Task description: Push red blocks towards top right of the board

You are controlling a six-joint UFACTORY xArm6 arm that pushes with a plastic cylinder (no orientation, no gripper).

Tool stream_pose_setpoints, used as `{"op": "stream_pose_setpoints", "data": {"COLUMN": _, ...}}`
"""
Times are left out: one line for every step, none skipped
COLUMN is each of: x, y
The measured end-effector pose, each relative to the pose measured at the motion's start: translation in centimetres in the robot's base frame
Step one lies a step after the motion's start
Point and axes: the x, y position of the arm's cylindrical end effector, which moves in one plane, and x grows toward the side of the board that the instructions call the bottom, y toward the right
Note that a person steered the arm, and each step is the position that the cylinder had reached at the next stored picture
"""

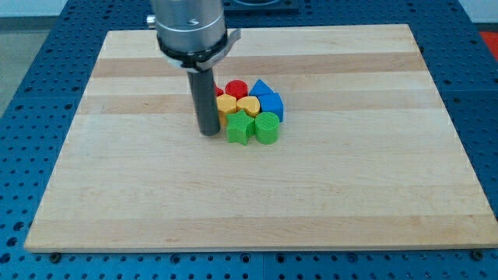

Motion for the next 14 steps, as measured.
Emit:
{"op": "stream_pose_setpoints", "data": {"x": 3.3, "y": -0.2}}
{"op": "stream_pose_setpoints", "data": {"x": 2.8, "y": -0.1}}
{"op": "stream_pose_setpoints", "data": {"x": -0.6, "y": -2.0}}
{"op": "stream_pose_setpoints", "data": {"x": -4.4, "y": -3.1}}
{"op": "stream_pose_setpoints", "data": {"x": -7.4, "y": -5.1}}
{"op": "stream_pose_setpoints", "data": {"x": -8.0, "y": -2.5}}
{"op": "stream_pose_setpoints", "data": {"x": -8.0, "y": -2.7}}
{"op": "stream_pose_setpoints", "data": {"x": -7.2, "y": -3.4}}
{"op": "stream_pose_setpoints", "data": {"x": -6.3, "y": -3.4}}
{"op": "stream_pose_setpoints", "data": {"x": -6.0, "y": -1.5}}
{"op": "stream_pose_setpoints", "data": {"x": -6.3, "y": 4.6}}
{"op": "stream_pose_setpoints", "data": {"x": -9.3, "y": 9.4}}
{"op": "stream_pose_setpoints", "data": {"x": -11.7, "y": 9.3}}
{"op": "stream_pose_setpoints", "data": {"x": -11.7, "y": 6.0}}
